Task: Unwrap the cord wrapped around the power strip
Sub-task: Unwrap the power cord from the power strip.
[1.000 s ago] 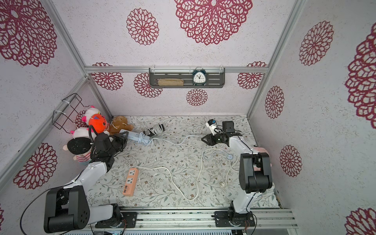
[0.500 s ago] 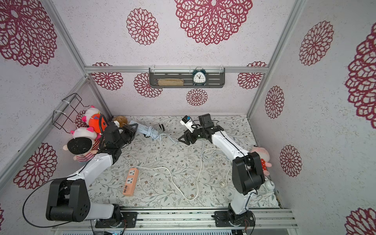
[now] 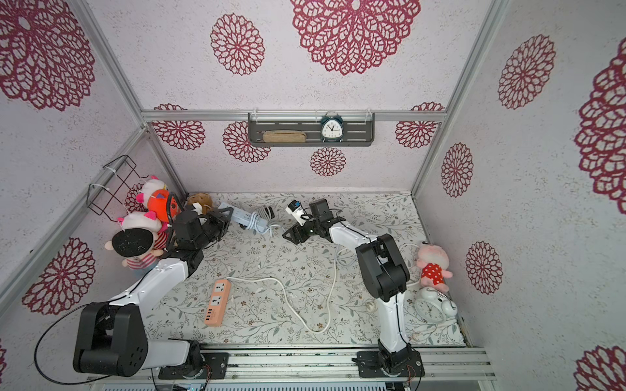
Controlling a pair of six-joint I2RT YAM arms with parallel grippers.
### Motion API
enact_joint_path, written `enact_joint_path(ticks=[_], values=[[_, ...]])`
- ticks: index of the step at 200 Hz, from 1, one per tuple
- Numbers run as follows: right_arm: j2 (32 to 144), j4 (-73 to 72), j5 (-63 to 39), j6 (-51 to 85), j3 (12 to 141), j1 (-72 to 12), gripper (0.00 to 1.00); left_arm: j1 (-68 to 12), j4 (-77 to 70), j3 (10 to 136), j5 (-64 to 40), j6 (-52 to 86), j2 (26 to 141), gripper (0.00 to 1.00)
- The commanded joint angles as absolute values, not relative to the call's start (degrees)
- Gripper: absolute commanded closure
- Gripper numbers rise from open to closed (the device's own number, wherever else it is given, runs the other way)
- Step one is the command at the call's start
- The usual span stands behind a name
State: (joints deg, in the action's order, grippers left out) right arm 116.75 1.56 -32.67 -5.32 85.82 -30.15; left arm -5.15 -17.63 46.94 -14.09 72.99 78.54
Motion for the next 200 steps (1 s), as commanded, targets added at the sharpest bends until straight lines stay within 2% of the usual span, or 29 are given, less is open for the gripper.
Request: enact_joint_path(ticks=[1, 28, 40, 116, 140, 172, 200], values=[[117.02, -4.47, -31.90, -1.37, 88.33, -30.59, 0.46, -6.24, -23.77, 45.87, -15.66, 76.20, 77.03, 1.00], [115.87, -4.64, -32.41, -1.46, 88.18, -30.03, 0.88, -5.86, -24.43, 42.79, -13.88, 75.94, 76.29, 1.00], [114.13, -2.74, -32.20, -3.12, 87.77, -29.63, 1.00, -5.15, -24.36, 42.45, -13.80, 75.30, 76.88, 1.00], [92.51, 3.81, -33.69, -11.29, 72.63, -29.97, 1.00, -3.76, -32.84, 49.27, -10.46, 73.49, 88.87, 1.00], [92.30, 11.11, -26.55, -14.06, 74.41, -29.62, 1.00, -4.30, -31.54, 52.74, -11.71, 74.48, 91.27, 1.00], [92.32, 30.28, -6.75, -6.20, 80.63, -24.69, 0.66, -4.17, -27.91, 53.64, -10.69, 73.18, 88.69, 1.00], [87.15, 44.09, 6.86, 9.28, 78.27, -17.71, 0.50, -4.11, -24.54, 54.24, -10.49, 71.64, 86.90, 1.00]])
